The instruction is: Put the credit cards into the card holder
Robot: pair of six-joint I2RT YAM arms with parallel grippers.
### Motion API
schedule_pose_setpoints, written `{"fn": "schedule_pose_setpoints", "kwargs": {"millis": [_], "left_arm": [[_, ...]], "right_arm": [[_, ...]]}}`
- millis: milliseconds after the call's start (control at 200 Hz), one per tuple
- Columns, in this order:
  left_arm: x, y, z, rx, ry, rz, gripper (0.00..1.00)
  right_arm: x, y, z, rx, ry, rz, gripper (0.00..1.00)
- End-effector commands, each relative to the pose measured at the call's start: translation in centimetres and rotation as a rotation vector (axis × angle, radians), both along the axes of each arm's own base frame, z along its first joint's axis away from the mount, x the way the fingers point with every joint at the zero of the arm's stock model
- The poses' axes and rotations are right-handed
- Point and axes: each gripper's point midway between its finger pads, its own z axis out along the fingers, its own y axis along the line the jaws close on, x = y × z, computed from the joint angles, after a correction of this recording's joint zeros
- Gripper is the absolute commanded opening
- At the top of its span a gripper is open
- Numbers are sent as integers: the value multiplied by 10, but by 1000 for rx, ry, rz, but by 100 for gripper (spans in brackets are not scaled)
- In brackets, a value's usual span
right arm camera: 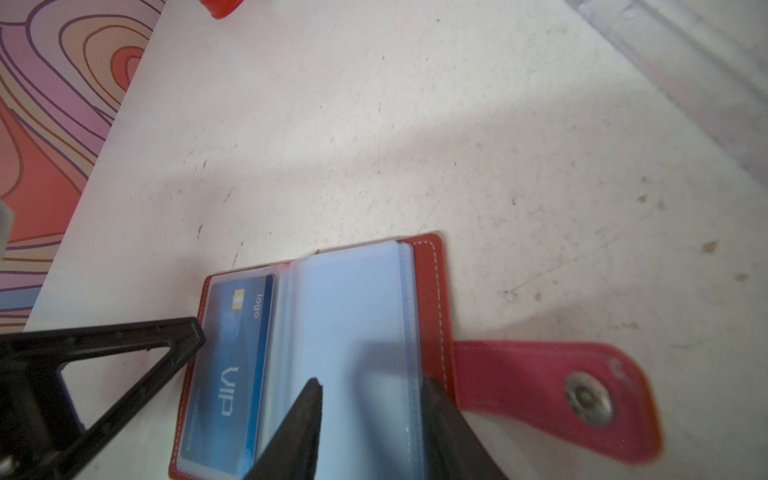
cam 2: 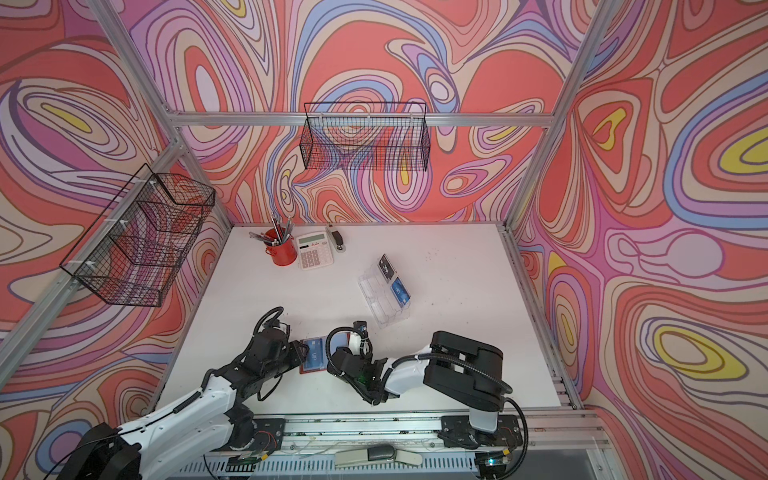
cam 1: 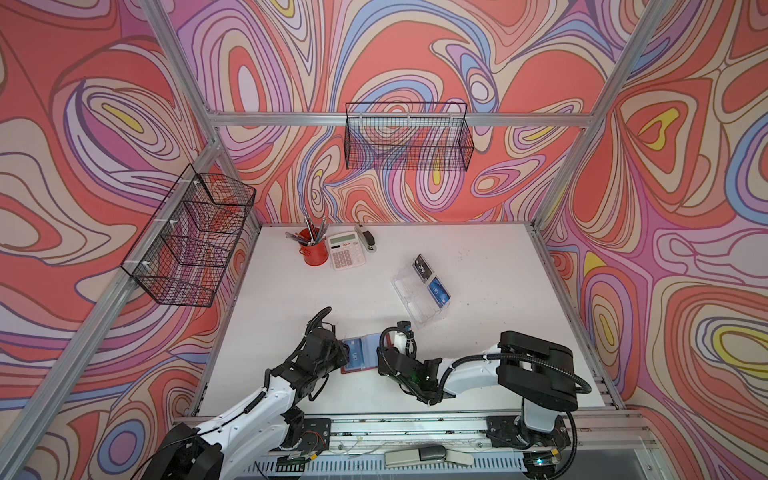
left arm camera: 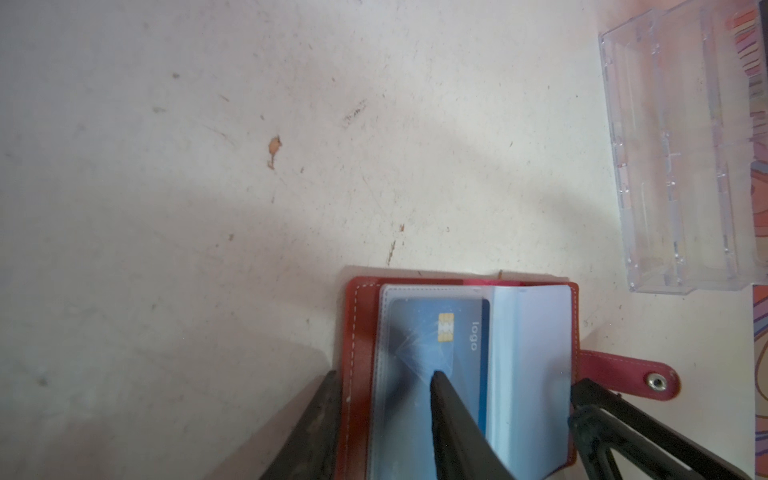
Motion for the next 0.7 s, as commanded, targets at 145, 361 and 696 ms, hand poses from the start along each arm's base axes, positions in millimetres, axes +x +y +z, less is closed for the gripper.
{"fn": "schedule_pose_setpoints", "kwargs": {"millis": [145, 361, 696], "left_arm": [[5, -3, 5, -5, -6, -8, 39], [5, -3, 4, -7, -4, -5, 39], [4, -3, 5, -4, -3, -8, 39]], "right_arm": [[5, 3, 18, 8, -27, 3, 42], [4, 8, 0, -12, -1, 7, 41], [3, 9, -7, -15, 13, 8, 40]]}}
